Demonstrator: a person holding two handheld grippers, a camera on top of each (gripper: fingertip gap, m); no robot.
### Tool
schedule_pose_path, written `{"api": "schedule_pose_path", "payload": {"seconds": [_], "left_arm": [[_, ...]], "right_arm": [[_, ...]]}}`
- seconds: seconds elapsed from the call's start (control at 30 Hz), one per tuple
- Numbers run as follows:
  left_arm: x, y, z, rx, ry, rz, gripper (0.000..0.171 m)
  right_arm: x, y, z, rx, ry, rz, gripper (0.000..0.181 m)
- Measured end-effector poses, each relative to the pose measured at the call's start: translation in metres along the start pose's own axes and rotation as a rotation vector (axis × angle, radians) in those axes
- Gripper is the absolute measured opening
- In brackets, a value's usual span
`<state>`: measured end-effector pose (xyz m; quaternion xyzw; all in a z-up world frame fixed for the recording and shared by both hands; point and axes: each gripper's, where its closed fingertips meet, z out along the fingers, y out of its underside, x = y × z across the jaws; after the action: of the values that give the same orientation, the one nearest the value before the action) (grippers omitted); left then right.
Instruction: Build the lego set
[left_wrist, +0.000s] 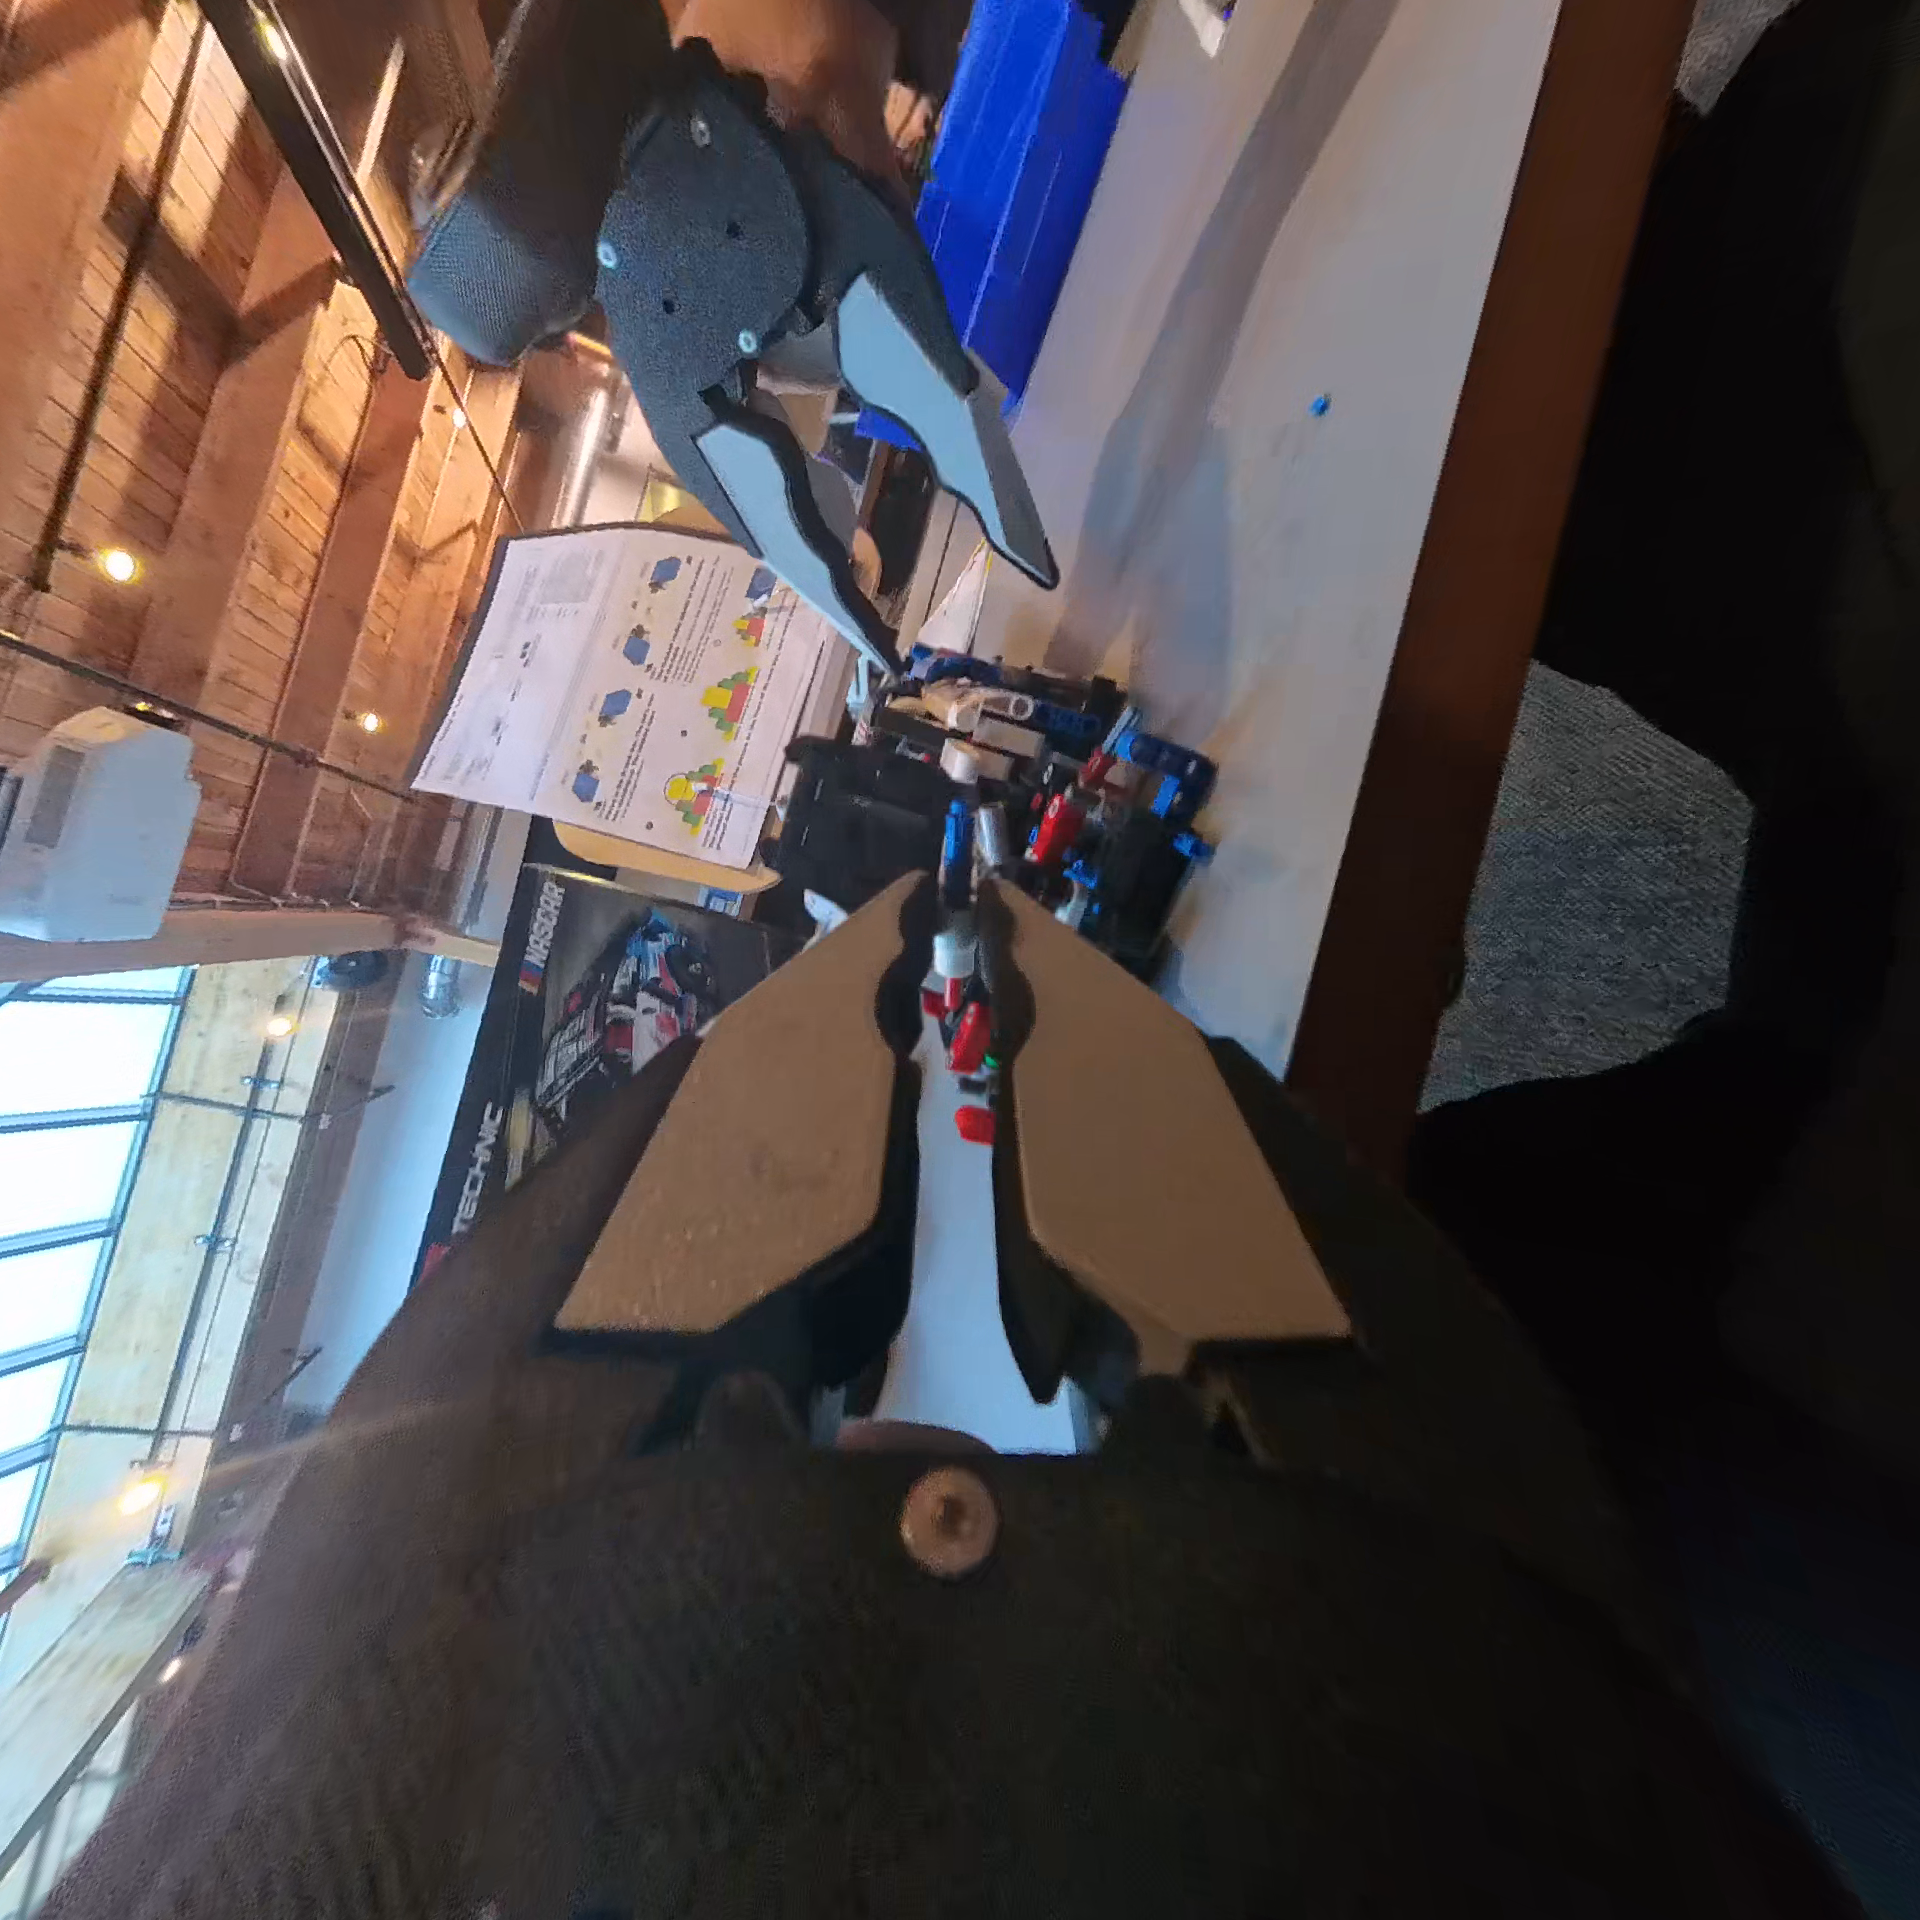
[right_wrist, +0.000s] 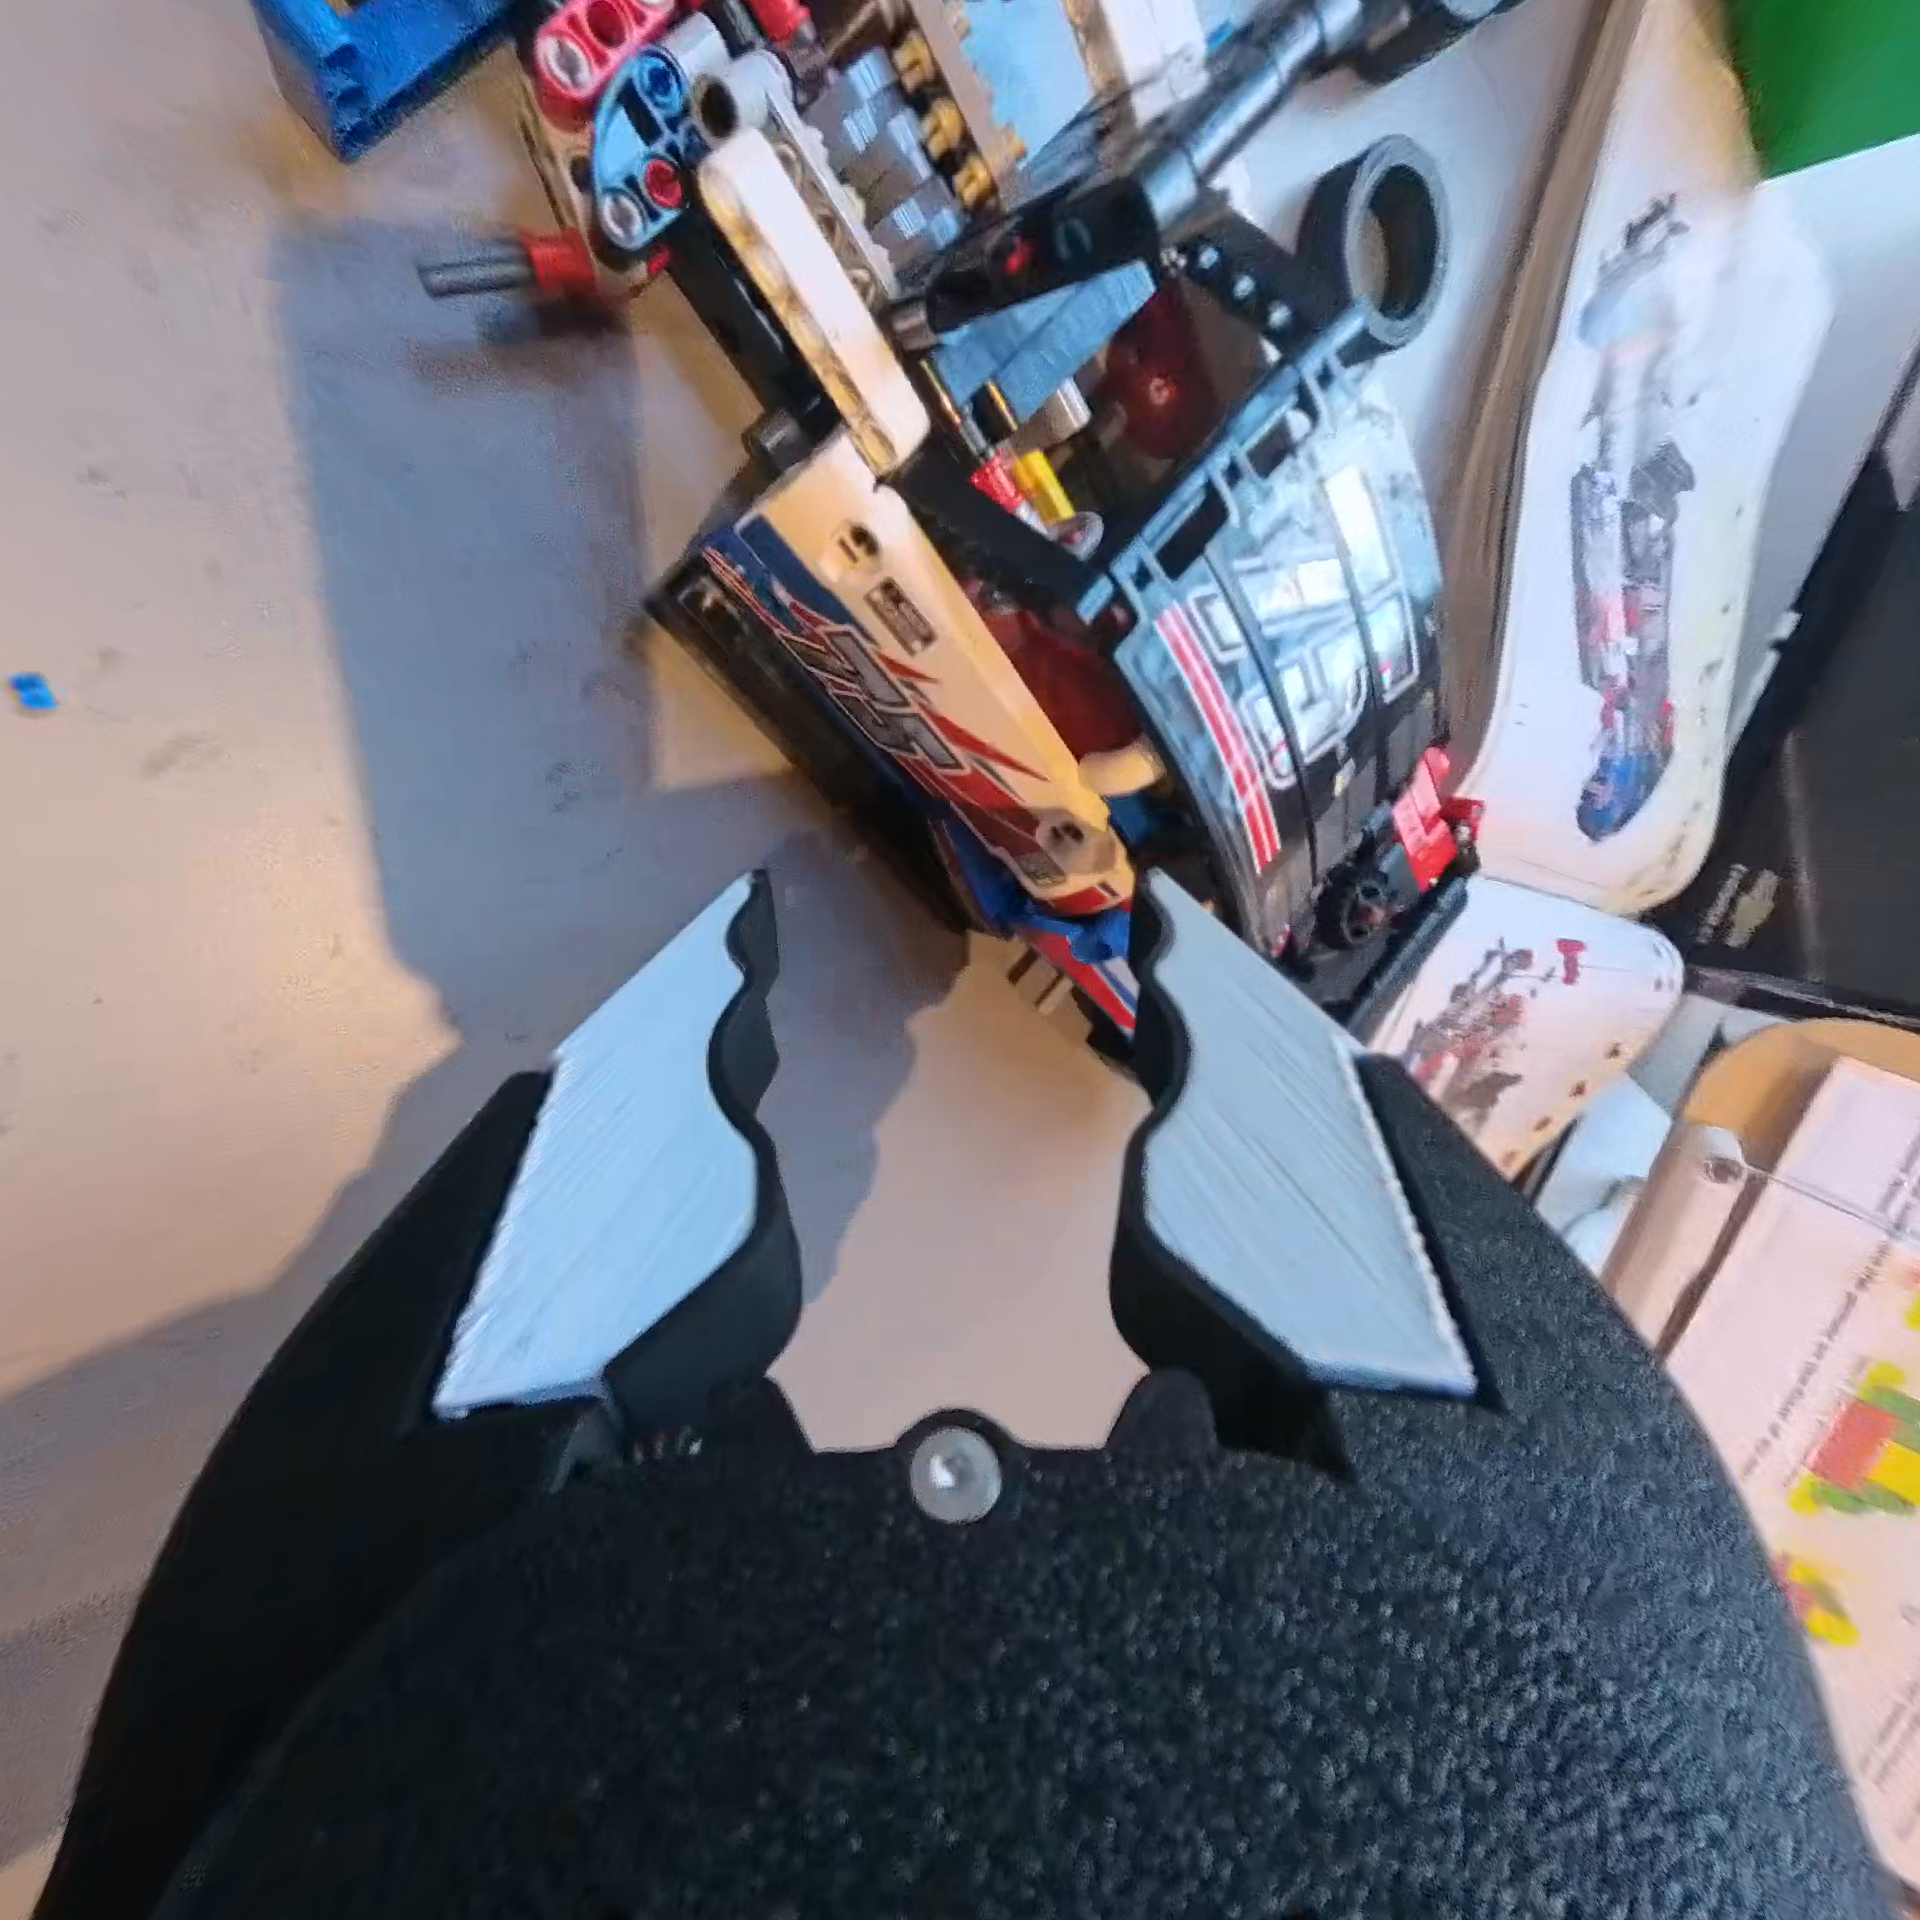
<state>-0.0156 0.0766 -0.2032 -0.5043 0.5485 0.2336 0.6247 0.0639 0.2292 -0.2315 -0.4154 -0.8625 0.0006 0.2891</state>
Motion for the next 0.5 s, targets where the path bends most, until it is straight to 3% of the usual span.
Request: {"api": "schedule_pose_path", "payload": {"seconds": [0.1,0.13,0.2,0.3,0.4,0.5], "left_arm": [[-0.008,0.007,-0.008,-0.018,-0.031,-0.005,0.005],[-0.009,0.009,-0.011,-0.018,-0.036,-0.021,0.005],[-0.012,0.014,-0.014,-0.019,-0.039,-0.057,0.004],[-0.011,0.017,-0.016,-0.009,-0.025,-0.106,0.004],[-0.011,0.017,-0.013,-0.005,-0.021,-0.133,0.004],[-0.008,0.018,-0.012,-0.015,-0.013,-0.140,0.005]], "right_arm": [[-0.002,-0.009,0.000,-0.009,-0.032,-0.049,0.061],[-0.003,-0.008,-0.004,-0.017,-0.056,-0.044,0.051],[0.008,-0.004,-0.017,0.009,-0.050,0.018,0.049],[0.038,0.013,-0.028,0.088,-0.061,0.173,0.072],[0.065,0.041,-0.017,0.000,-0.132,0.233,0.089],[0.085,0.045,-0.008,-0.011,-0.241,0.261,0.089]]}}
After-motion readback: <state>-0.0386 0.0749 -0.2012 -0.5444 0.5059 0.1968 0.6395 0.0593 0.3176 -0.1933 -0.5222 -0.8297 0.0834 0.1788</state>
